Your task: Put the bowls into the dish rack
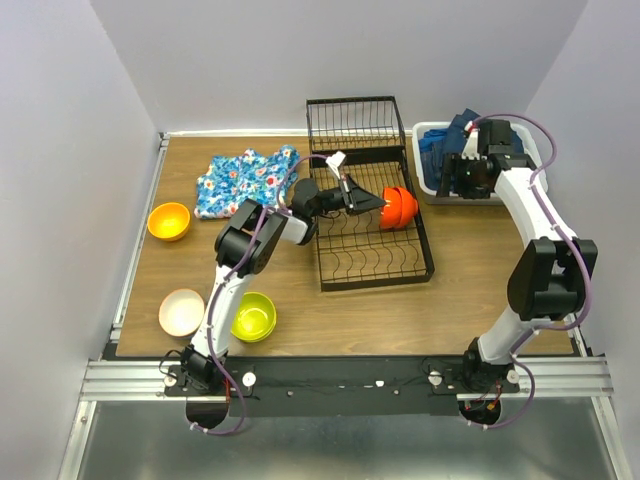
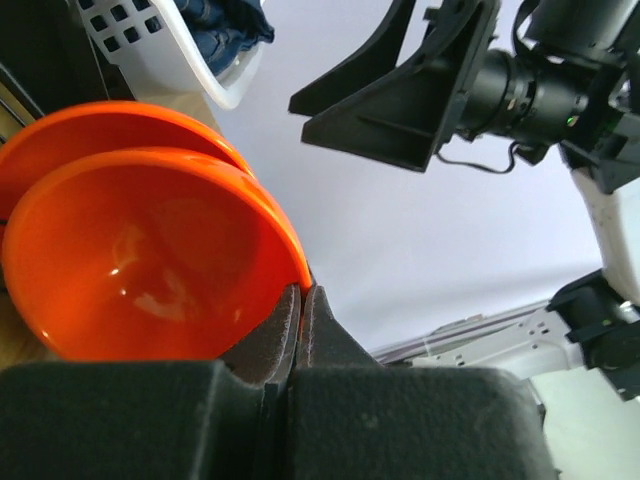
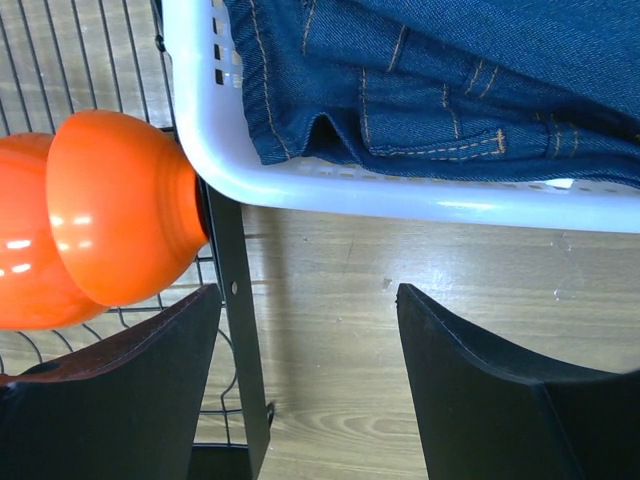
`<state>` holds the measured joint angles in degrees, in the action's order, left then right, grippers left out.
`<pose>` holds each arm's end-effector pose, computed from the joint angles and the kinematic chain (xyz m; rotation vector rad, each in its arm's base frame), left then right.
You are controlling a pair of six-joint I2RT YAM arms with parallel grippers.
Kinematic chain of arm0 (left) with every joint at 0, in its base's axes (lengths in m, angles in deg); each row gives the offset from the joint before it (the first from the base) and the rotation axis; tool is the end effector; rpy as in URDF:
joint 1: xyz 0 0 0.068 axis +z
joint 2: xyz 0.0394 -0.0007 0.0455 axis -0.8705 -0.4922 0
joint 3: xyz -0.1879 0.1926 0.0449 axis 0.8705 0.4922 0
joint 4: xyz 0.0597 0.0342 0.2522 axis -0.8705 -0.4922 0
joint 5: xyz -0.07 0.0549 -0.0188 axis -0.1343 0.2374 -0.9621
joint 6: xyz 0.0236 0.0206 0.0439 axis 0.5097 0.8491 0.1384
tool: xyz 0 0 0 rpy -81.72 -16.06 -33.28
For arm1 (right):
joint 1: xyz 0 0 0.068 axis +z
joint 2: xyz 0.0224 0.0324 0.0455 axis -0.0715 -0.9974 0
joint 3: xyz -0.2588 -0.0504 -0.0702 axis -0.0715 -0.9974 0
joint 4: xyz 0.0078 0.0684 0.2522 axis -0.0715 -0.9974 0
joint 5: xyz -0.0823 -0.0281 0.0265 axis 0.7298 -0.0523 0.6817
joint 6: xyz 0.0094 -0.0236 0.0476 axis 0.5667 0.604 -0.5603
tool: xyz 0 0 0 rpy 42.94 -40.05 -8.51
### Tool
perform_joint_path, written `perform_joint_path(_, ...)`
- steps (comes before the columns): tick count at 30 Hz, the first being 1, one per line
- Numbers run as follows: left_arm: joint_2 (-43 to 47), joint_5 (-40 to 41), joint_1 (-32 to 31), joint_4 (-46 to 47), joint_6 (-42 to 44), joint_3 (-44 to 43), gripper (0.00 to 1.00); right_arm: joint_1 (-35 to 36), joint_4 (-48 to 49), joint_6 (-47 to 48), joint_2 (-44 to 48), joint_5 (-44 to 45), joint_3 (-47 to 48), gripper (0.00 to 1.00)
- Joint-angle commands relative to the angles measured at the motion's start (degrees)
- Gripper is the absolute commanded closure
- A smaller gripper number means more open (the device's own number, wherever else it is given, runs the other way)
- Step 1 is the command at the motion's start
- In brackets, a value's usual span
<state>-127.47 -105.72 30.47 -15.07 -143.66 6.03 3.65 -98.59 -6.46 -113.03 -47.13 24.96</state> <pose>0.4132 -0.2686 0.1459 0.0797 1.7794 -2.0745 0.3719 0.0015 0.2927 0.0036 2.5053 0.1672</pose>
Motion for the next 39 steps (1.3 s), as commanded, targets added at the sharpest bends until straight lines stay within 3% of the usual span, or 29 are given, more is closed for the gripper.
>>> perform_joint_path(1,-2.03,2.62,-0.63,11.07,-4.54,-0.68,1.00,0.18,-0.38,0.02,-2.30,-0.27,0.92,0.21)
perform_joint_path(17,-0.28,5.87,1.48,9.15,-2.61,5.65,1.00,4.05,0.23,0.11,-5.12,-0.27,2.68,0.21)
perform_joint_path(19,-0.19,6.05,1.48,7.65,-2.35,5.74,0.98,4.05,0.32,-0.06,-5.12,-0.44,2.59,0.21)
perform_joint_path(23,0.69,5.79,1.48,5.28,-0.24,5.47,0.81,4.14,0.15,-0.24,-5.12,-0.71,3.03,0.21)
perform_joint_path(30,6.39,5.70,1.83,-2.45,4.51,8.72,0.76,4.14,0.67,-0.51,-3.98,-0.97,2.95,0.21)
perform_joint_path(36,12.19,5.08,2.44,-12.10,14.43,11.45,0.68,4.05,1.11,-0.94,-2.66,-1.50,2.86,0.21)
perform_joint_path(39,15.88,6.58,2.88,-18.43,20.65,13.82,0.58,4.05,1.20,-1.12,-1.17,-1.67,2.07,0.20)
